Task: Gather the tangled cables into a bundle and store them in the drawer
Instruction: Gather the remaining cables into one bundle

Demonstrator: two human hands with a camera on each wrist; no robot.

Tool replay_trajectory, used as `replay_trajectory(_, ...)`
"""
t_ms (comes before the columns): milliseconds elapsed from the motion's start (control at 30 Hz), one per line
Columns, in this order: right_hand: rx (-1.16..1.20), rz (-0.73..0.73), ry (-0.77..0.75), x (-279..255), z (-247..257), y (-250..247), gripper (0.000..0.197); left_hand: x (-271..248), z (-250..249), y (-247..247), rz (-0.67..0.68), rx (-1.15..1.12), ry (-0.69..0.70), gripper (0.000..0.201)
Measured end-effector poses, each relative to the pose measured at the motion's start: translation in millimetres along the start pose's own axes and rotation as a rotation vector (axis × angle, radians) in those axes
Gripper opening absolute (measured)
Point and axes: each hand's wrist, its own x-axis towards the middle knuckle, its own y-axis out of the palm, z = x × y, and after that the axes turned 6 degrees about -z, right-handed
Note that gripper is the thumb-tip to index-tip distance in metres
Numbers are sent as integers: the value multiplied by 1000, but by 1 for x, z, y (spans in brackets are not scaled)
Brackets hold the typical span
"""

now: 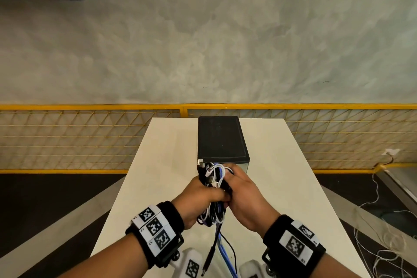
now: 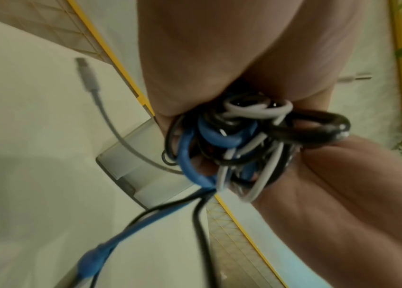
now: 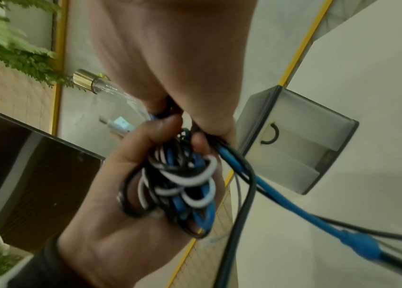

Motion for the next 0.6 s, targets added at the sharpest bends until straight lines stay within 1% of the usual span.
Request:
replay_trajectory(100, 71, 60, 62, -2, 13, -2, 23, 1, 0, -4, 35, 47, 7, 22)
replay_trajectory(133, 83, 92, 83, -5, 18, -1, 28, 2, 0, -3, 37, 47, 1, 23)
replay_trajectory(200, 62, 169, 117, -10, 25, 1, 45, -1, 3, -2, 30, 26, -2, 25)
replay_trajectory(233, 36, 205, 114, -13, 27, 2, 50, -2, 5, -1, 18, 8, -4, 26)
replay_trajectory(267, 5, 222, 113, -16, 29, 3, 50, -3, 6, 0, 3, -15, -7, 28)
replay_trajectory(333, -88, 256, 106, -15, 31, 2, 47, -4, 7, 1, -3, -87, -13, 34)
replay_trajectory(400, -200, 268, 94, -10, 29, 2, 39, -4, 6, 2, 3, -142, -4, 37)
replay_trajectory(433, -259, 265, 84, -8, 27, 1, 46, -2, 6, 3, -2, -157, 3, 37)
replay_trajectory(500, -407, 291, 69, -3, 19, -2, 80, -1, 8, 4, -24, -191, 1, 35)
replay_trajectory(533, -499, 284, 17, -3, 17, -2, 85, -1, 9, 5, -31, -209, -8, 36)
replay_trajectory(600, -664, 249, -76, -3, 18, -6, 79, -1, 13, 5, -23, -220, -35, 38)
